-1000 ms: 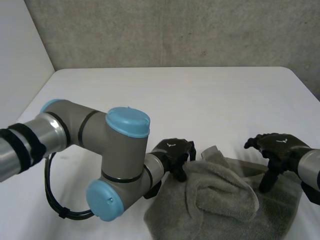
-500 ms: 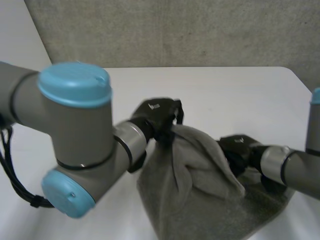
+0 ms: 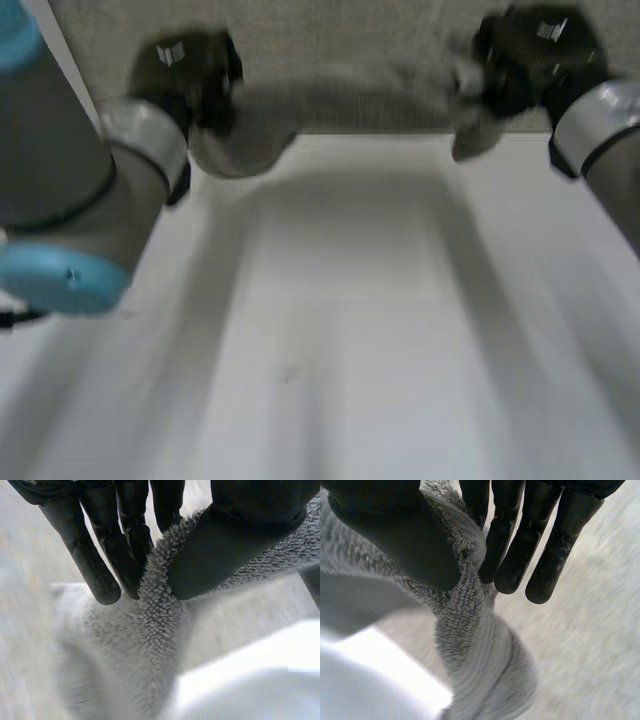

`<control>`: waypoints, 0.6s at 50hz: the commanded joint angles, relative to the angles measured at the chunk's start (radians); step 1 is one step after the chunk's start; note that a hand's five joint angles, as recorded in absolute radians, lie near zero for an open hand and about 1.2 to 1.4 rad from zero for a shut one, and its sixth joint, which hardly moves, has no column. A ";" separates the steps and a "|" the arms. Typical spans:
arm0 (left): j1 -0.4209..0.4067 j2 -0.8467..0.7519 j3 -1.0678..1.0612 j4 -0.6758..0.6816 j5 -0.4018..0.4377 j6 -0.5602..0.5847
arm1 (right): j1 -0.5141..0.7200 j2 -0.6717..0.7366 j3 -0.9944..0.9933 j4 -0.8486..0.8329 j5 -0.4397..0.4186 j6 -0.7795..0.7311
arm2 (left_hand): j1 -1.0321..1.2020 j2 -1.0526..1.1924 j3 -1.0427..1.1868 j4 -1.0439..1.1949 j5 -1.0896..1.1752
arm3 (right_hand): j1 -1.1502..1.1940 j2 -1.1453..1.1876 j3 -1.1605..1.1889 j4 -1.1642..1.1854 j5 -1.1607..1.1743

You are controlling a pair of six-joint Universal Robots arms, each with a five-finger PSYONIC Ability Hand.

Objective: Fold the towel.

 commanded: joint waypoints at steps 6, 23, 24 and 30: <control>-0.012 -0.093 -0.450 0.095 -0.002 0.012 | -0.012 0.223 0.159 0.231 -0.013 -0.233 | 0.228 0.181 0.181 0.179 0.198 | 0.472 0.224 0.215 0.204 0.265; -0.131 -0.009 -0.487 0.006 0.002 0.010 | -0.019 0.125 0.227 0.257 -0.025 -0.287 | -0.685 -0.732 -0.731 -0.733 -0.715 | -0.625 -0.872 -0.881 -0.893 -0.831; -0.125 0.017 -0.484 0.003 0.002 0.010 | -0.021 0.113 0.225 0.256 -0.031 -0.292 | -0.711 -0.758 -0.758 -0.759 -0.741 | -0.678 -0.925 -0.934 -0.946 -0.884; -0.105 0.073 -0.466 0.003 0.006 0.013 | -0.021 0.059 0.211 0.253 -0.060 -0.358 | -0.761 -0.808 -0.808 -0.810 -0.791 | -0.672 -0.920 -0.929 -0.940 -0.879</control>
